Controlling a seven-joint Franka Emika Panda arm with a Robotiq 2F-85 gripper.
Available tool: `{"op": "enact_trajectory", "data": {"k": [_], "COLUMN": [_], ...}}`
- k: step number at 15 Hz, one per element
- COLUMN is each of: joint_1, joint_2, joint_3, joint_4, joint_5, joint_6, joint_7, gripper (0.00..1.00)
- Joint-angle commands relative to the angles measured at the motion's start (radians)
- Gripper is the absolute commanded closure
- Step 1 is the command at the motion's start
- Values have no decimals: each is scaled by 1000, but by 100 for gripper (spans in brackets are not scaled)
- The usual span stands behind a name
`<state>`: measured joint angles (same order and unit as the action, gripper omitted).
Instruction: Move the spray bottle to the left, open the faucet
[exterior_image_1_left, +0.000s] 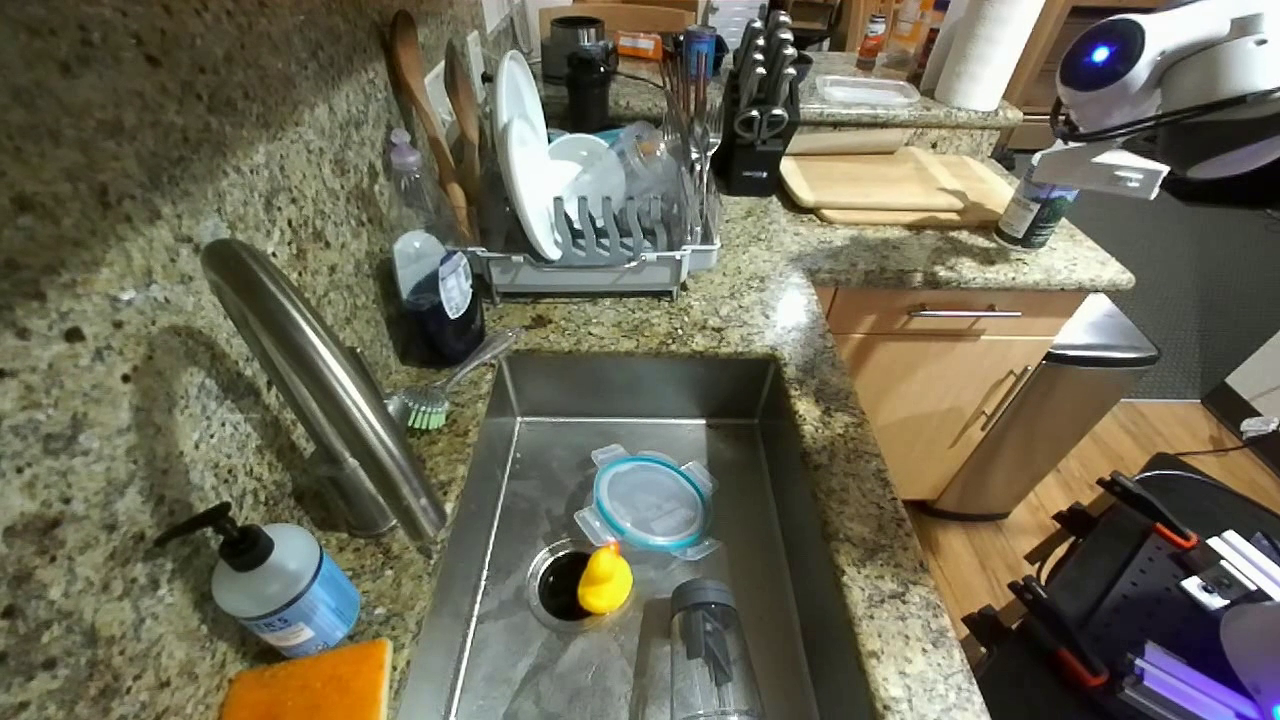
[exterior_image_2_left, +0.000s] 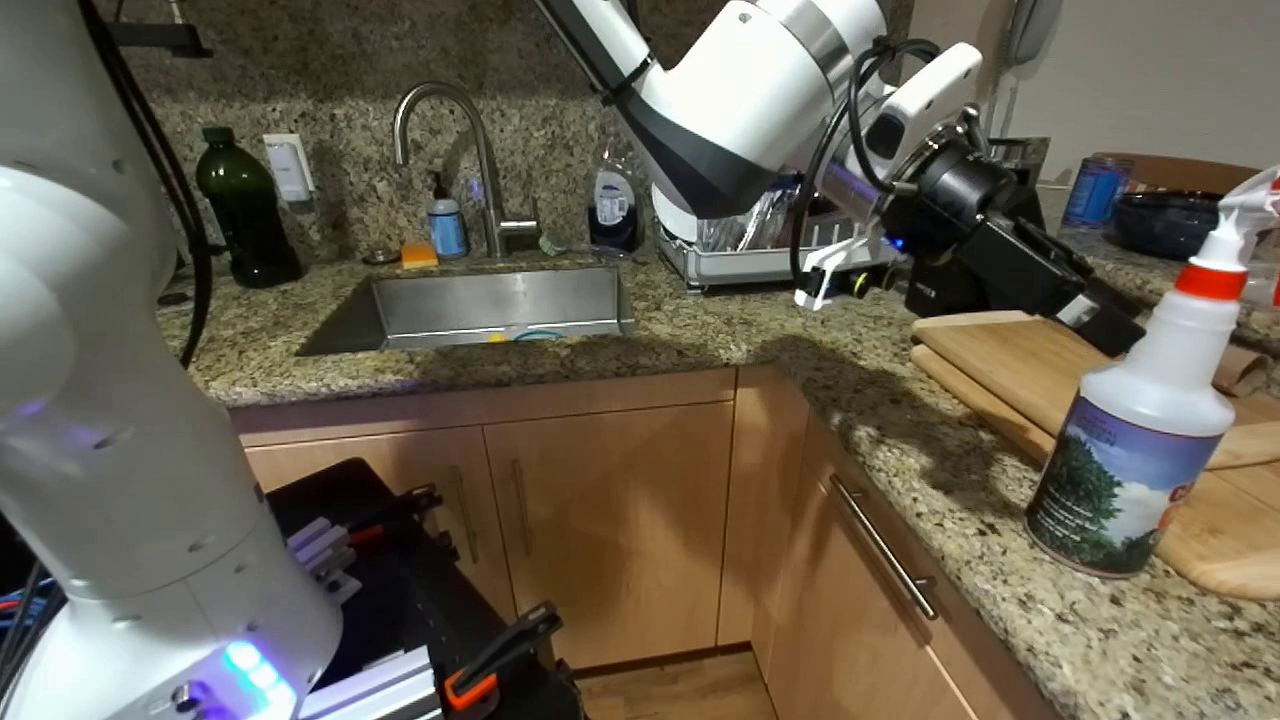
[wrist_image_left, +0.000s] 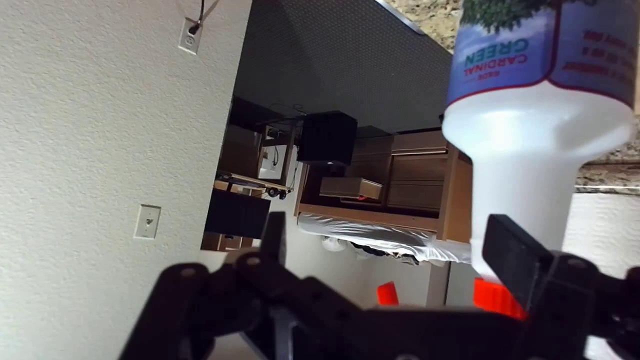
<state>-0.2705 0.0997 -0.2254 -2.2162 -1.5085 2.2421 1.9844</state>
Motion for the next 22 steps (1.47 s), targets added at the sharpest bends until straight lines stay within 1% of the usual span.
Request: {"op": "enact_trajectory", "data": {"k": [1,2,4,6,8,9,10,11,13,18,19,20,21,22], "joint_1": [-2,-5,-7,-28,-71,-85,-93,-59,-73,-74,-75,-75,-84,-91], "joint_2": [21,29,60,105,145,154,161,126,140,142,137,129,119,106], "joint_3": [-10,-13,-20,-36,-47,-49,-51,-57,-63,-58,-56,-49,-37,-36], "joint_4": [40,51,80,114,153,157,161,124,147,145,139,127,115,108], "joint_5": [-27,-35,-60,-43,82,120,155,102,134,166,188,245,334,383], "joint_6": [39,40,-1,33,185,249,288,205,249,250,245,227,228,268], "joint_7": [16,18,43,33,-43,-75,-116,-51,-87,-123,-152,-212,-324,-386], "gripper": [0,0,0,0,0,0,0,0,0,0,0,0,0,0]}}
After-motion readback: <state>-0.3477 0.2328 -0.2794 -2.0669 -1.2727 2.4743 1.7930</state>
